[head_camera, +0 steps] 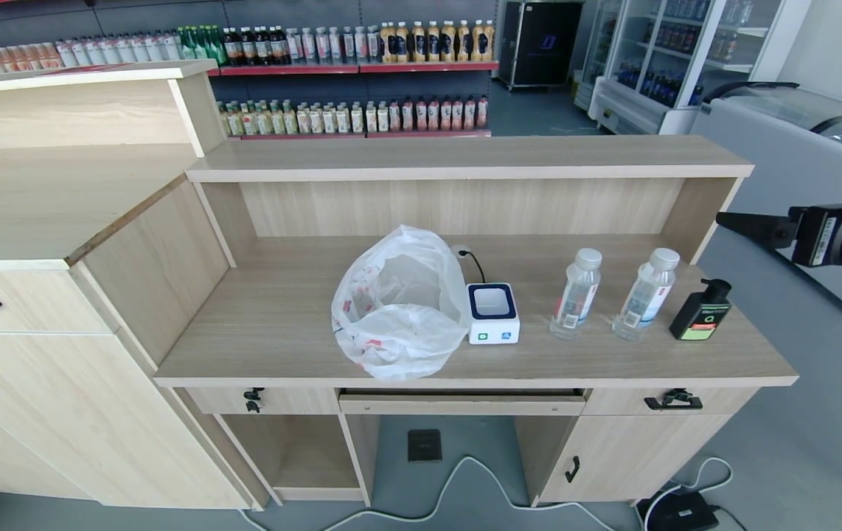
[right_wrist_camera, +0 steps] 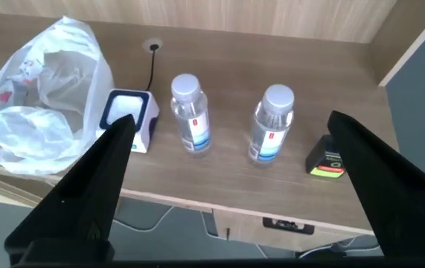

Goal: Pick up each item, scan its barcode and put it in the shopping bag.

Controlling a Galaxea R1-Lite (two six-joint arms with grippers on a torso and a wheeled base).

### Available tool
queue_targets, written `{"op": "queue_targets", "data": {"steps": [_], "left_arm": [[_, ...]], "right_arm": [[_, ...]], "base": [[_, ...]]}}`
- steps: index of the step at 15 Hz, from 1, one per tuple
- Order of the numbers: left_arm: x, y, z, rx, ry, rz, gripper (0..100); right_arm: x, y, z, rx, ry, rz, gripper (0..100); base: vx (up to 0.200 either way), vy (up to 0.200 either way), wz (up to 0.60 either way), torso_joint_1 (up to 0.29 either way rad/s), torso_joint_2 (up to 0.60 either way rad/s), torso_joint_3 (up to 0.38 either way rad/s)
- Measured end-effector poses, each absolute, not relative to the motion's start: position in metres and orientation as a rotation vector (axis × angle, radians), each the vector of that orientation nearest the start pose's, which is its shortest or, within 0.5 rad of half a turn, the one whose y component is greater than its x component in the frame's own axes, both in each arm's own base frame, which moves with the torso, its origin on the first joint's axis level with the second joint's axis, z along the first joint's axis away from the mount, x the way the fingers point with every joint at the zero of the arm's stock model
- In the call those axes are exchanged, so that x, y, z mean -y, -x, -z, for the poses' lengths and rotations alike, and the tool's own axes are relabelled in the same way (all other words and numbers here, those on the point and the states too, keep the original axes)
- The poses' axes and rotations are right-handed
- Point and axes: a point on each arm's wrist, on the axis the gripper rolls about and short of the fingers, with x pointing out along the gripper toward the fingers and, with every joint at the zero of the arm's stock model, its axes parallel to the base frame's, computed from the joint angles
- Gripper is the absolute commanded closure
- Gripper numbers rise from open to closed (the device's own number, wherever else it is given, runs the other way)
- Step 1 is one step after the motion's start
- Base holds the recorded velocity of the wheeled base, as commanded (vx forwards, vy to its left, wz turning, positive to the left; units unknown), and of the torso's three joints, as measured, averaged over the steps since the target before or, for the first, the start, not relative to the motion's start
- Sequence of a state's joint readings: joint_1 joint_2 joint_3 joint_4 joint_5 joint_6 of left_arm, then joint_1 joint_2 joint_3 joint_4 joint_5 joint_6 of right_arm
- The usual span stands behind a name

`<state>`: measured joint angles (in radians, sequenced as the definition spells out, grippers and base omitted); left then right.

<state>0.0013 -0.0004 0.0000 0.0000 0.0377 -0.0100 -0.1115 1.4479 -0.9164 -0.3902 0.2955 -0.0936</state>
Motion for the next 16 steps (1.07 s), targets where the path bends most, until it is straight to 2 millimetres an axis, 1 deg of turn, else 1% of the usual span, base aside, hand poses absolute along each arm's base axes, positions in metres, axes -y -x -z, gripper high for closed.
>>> {"op": "queue_targets", "data": {"steps": [1,2,4,8,12,16], "left_arm": [[-0.001,0.023,-0.075,0.001,0.01,-0.039,0],[-0.001,0.023,-0.075,0.001,0.01,-0.039,0],[-0.001,0.023,-0.075,0.001,0.01,-0.039,0],[-0.001,0.023,-0.075,0.001,0.01,-0.04,0],[-0.001,0.023,-0.075,0.0,0.01,-0.039,0],[-0.001,0.023,-0.075,0.001,0.01,-0.039,0]], "right_arm": [[0.03,-0.264,-0.248,-0.162,0.086,-0.168,0],[0.036,-0.272,-0.234,-0.206,0.103,-0.156,0],[0.043,-0.282,-0.212,-0.275,0.14,-0.15,0],[0.051,-0.297,-0.179,-0.305,0.187,-0.147,0],[0.053,-0.308,-0.159,-0.359,0.179,-0.155,0],[0.054,-0.324,-0.148,-0.32,0.183,-0.167,0]], "base": [[0.0,0.0,0.0,0.0,0.0,0.0],[0.0,0.0,0.0,0.0,0.0,0.0],[0.0,0.0,0.0,0.0,0.0,0.0],[0.0,0.0,0.0,0.0,0.0,0.0],[0.0,0.0,0.0,0.0,0.0,0.0],[0.0,0.0,0.0,0.0,0.0,0.0]]}}
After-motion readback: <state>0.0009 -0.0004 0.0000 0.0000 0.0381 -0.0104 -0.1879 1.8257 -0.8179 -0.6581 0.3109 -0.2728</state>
